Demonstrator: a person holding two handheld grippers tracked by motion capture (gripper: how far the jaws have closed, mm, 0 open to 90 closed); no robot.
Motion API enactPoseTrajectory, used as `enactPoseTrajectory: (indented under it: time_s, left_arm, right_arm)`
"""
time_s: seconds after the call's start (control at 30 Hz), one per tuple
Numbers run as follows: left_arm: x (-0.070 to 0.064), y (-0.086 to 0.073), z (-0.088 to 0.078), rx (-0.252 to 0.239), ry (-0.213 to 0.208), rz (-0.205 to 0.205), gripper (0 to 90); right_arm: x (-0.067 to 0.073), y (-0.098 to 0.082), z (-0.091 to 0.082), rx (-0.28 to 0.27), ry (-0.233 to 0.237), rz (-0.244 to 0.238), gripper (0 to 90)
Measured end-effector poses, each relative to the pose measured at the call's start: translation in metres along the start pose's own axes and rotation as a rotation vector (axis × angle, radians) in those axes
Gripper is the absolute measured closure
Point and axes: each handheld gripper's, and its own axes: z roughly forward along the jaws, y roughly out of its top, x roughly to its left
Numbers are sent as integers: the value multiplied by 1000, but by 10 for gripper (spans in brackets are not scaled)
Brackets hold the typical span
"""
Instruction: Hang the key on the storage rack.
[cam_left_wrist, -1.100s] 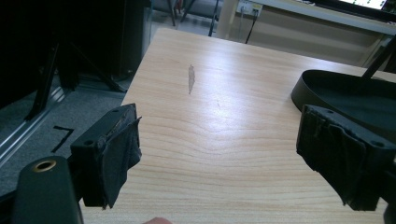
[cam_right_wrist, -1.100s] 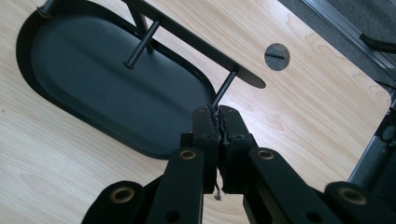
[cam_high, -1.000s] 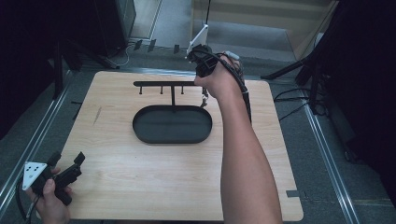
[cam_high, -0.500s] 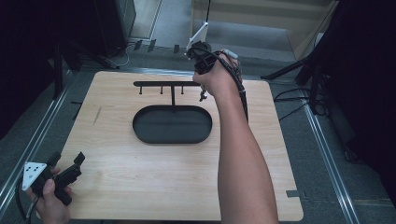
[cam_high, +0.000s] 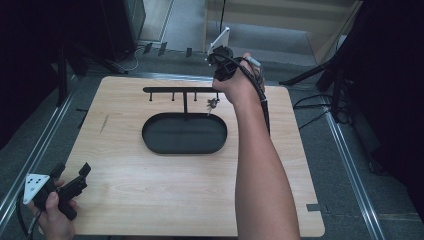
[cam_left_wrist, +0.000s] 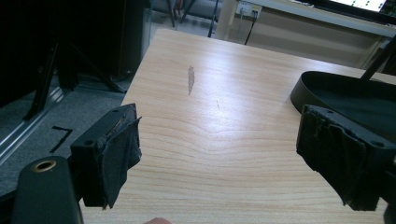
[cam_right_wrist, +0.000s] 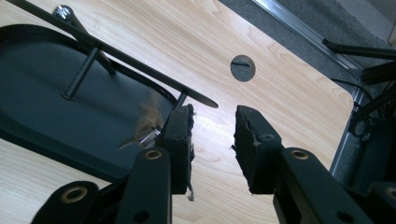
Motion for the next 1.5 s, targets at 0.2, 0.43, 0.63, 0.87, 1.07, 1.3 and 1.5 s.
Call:
enactPoseTrajectory:
  time_s: [0.2, 0.43, 0.63, 0.87, 1.07, 1.3, 1.5]
  left_arm:
    - [-1, 0, 0, -2, 1, 1, 138]
    - [-1, 0, 0, -1, 2, 6, 138]
    - [-1, 0, 1, 1, 3, 7, 138]
    - [-1, 0, 1, 1, 4, 9, 138]
    - [-1, 0, 1, 1, 5, 9, 138]
    - [-1, 0, 0, 2, 2, 9, 138]
    - [-1, 0, 0, 1, 1, 7, 138]
  right_arm:
    - [-7, -7, 2, 1, 3, 13, 656]
    - [-22, -23, 13, 29, 12, 48, 645]
    - [-37, -40, 25, 49, 33, 85, 637]
    - [-52, -60, 41, 77, 55, 119, 619]
    - [-62, -79, 53, 99, 66, 154, 609]
    - [-76, -104, 69, 121, 82, 197, 585]
    - [-87, -125, 84, 142, 114, 233, 515]
